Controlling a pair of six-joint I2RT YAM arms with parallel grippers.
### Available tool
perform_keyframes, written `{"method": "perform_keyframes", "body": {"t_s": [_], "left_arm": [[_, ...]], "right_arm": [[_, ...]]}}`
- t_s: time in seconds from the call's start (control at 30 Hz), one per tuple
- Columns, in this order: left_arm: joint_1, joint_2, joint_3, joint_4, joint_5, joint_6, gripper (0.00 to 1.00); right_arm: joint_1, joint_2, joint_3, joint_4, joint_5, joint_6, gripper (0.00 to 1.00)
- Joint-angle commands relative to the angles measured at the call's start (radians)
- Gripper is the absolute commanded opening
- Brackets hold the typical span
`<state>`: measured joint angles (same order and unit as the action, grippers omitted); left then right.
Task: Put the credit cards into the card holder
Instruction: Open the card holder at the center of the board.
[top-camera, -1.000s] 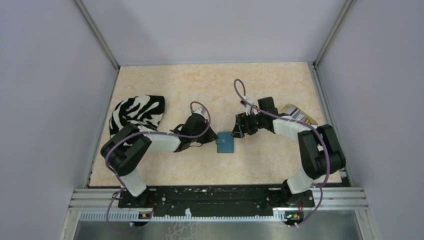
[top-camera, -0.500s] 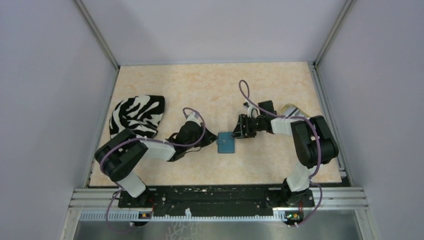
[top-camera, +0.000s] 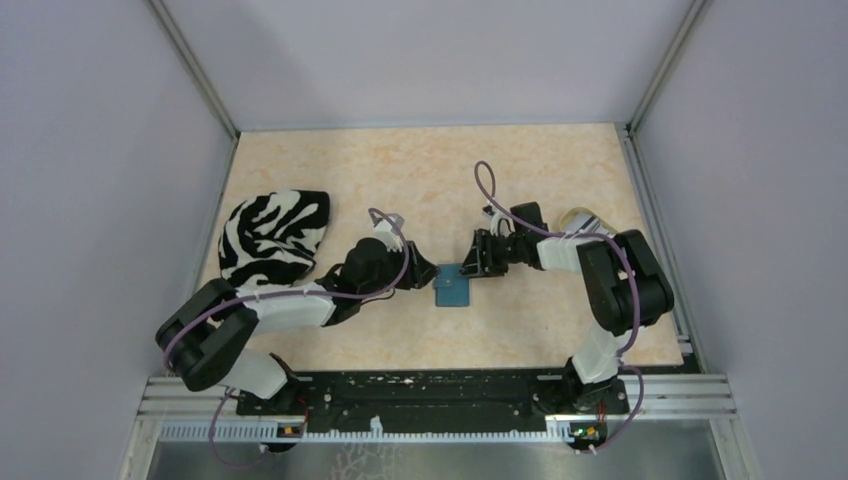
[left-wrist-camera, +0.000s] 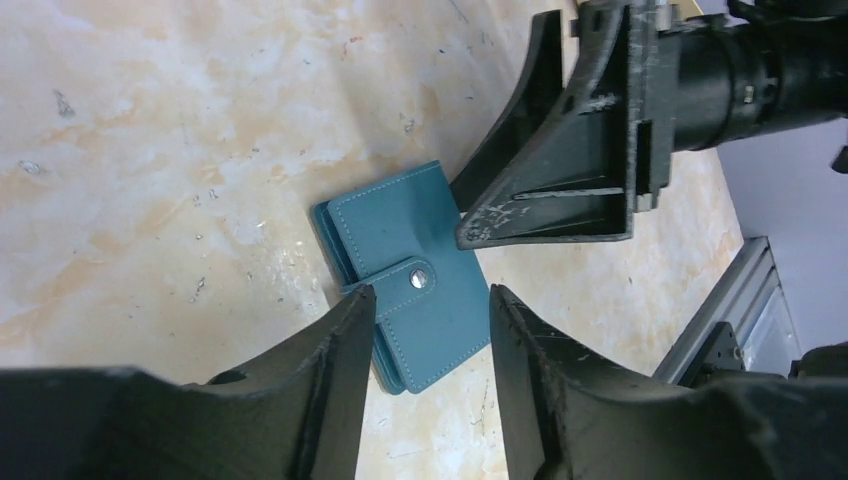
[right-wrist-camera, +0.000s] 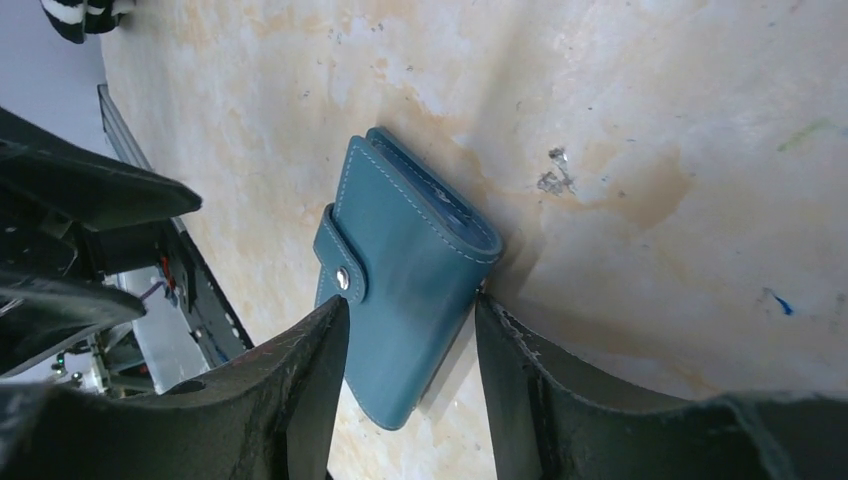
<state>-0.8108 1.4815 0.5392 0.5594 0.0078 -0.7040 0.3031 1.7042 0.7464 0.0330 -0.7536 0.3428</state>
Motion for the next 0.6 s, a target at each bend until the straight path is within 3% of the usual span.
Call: {"method": "perform_keyframes", "body": {"t_s": [0.0, 0.17, 0.57], "left_arm": [[-0.004, -0.076, -0.008, -0.082, 0.021, 0.185, 0.56], [-0.004, -0.087, -0.041, -0.068, 0.079, 0.155, 0.63], [-0.004, -0.027, -0.117, 0.015, 0.092, 0.012, 0.63]], "right_arm": [[0.033, 0.049, -0.001, -0.002, 0.049, 0.021, 0.50], [0.037, 0.090, 0.014, -0.022, 0.061, 0.017, 0.47], [0.037, 0.076, 0.022, -0.031, 0.069, 0.000, 0.46]]}}
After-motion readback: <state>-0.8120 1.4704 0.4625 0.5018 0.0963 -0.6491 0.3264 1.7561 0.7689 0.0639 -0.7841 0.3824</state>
